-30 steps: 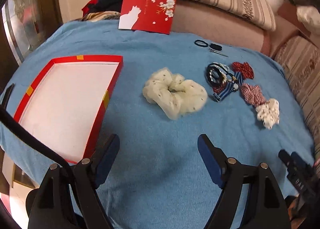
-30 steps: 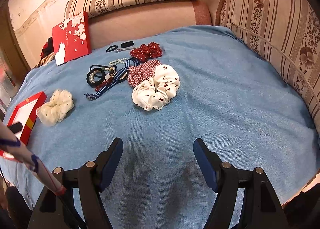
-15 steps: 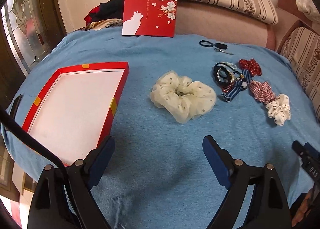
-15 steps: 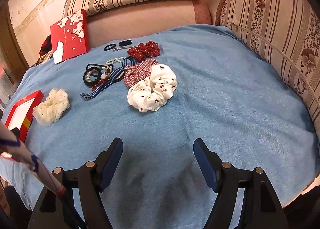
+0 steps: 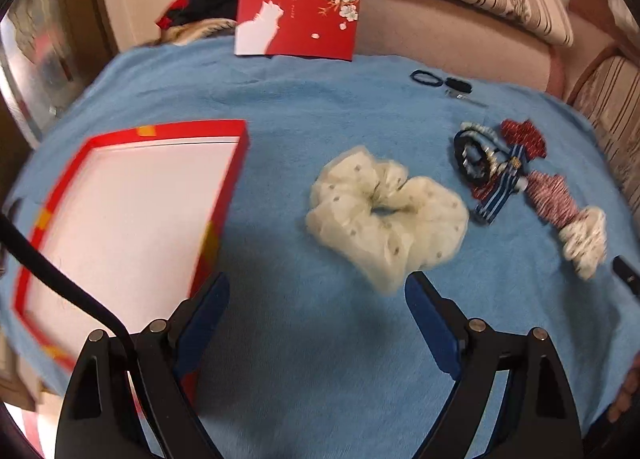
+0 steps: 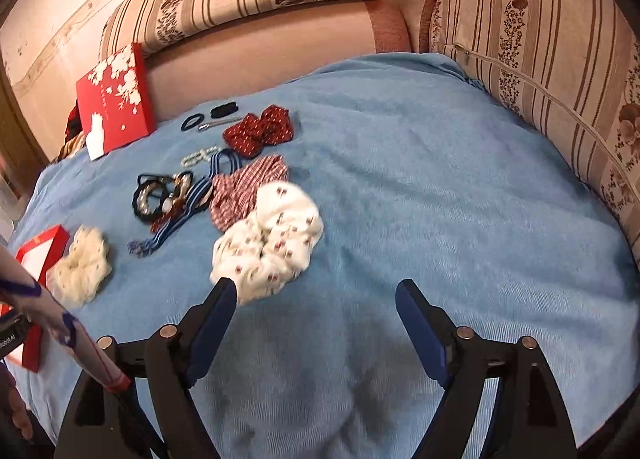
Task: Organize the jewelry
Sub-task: 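Grasp the cream polka-dot scrunchie with left gripper while right grasps cherry-print scrunchie, then carry both scrunchies into the white tray and open both grippers to release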
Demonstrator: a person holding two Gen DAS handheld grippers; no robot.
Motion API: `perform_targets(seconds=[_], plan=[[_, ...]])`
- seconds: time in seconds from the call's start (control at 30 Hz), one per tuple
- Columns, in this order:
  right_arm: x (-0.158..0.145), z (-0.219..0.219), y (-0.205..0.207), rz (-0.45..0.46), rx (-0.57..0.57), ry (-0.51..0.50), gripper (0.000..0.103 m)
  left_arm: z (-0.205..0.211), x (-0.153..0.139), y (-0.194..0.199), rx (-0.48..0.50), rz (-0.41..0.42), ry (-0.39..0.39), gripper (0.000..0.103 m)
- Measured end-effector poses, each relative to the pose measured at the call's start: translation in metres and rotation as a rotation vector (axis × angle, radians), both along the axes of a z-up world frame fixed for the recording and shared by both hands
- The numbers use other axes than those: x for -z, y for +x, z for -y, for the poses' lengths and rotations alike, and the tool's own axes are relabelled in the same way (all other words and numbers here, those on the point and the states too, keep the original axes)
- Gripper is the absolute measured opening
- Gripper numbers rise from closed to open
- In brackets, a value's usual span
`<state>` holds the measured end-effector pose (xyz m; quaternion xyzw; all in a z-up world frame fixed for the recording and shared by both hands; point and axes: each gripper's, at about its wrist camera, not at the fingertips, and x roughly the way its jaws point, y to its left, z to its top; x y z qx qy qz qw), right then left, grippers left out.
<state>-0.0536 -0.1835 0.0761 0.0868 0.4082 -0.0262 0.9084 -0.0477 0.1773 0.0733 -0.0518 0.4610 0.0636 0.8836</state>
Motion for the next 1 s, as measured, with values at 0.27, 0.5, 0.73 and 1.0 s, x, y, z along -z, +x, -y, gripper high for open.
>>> perform_targets(seconds=[0.27,0.5,0.73,1.0], plan=[[0.01,0.015,0.033,-0.035,0.02,0.094,0.087,-0.039,0.022,0.057,0.008,-0.057,-0.302,0.089],[0.024,-0.001,0.049,-0.068,-0.016,0.122,0.085,-0.018,0.032,0.078,0.074,-0.08,-0.291,0.087],[0.032,-0.011,0.051,-0.115,-0.045,0.144,0.017,0.026,0.038,0.076,0.17,-0.157,-0.2,0.012],[-0.002,-0.015,0.012,-0.066,-0.062,0.139,0.011,0.013,-0.028,0.027,0.173,-0.04,-0.239,0.012]])
